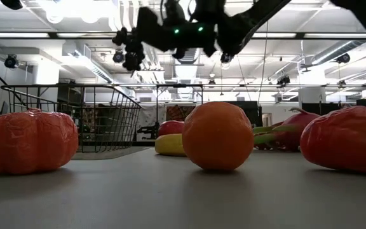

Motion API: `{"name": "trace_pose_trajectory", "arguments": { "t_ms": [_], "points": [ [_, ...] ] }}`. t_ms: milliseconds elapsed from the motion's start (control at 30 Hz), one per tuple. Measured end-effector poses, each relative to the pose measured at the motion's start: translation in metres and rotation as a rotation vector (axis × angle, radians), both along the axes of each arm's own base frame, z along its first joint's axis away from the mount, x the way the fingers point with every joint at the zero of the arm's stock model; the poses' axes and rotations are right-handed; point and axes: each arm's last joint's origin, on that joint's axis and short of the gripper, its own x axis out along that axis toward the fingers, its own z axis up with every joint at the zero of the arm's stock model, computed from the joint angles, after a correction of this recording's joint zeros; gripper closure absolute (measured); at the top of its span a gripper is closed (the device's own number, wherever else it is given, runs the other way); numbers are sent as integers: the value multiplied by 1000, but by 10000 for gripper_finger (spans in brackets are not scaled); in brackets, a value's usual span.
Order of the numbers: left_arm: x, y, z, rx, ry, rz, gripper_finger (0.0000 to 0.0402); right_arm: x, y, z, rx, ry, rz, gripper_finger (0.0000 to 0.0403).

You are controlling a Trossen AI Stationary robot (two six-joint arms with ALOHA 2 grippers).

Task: Build produce basket
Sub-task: Put the purple grapes into the gold wire basket

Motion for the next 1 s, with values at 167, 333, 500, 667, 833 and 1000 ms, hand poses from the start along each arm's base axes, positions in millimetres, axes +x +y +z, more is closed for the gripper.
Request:
{"name": "trace_pose_trajectory", "arguments": {
  "t_ms": [167, 333, 500, 667, 833, 1000],
  "points": [
    [0, 0, 0, 0, 0, 0, 401, 20, -16, -20, 35, 8, -16, 388],
    [0, 0, 0, 4, 1, 4, 401, 32, -34, -43, 96, 16, -32, 388],
    [0, 0, 0, 5, 1, 5, 401, 35, -49, -63, 190, 64, -49, 388],
    [0, 0, 0, 6, 1, 6, 401, 33, -58, -72, 273, 119, -63, 387],
    [0, 0, 0, 22, 4, 21, 401, 33, -61, -80, 301, 203, -78, 367],
    [0, 0, 0, 22, 4, 21, 401, 33, -60, -80, 322, 201, -76, 327]
  ]
}}
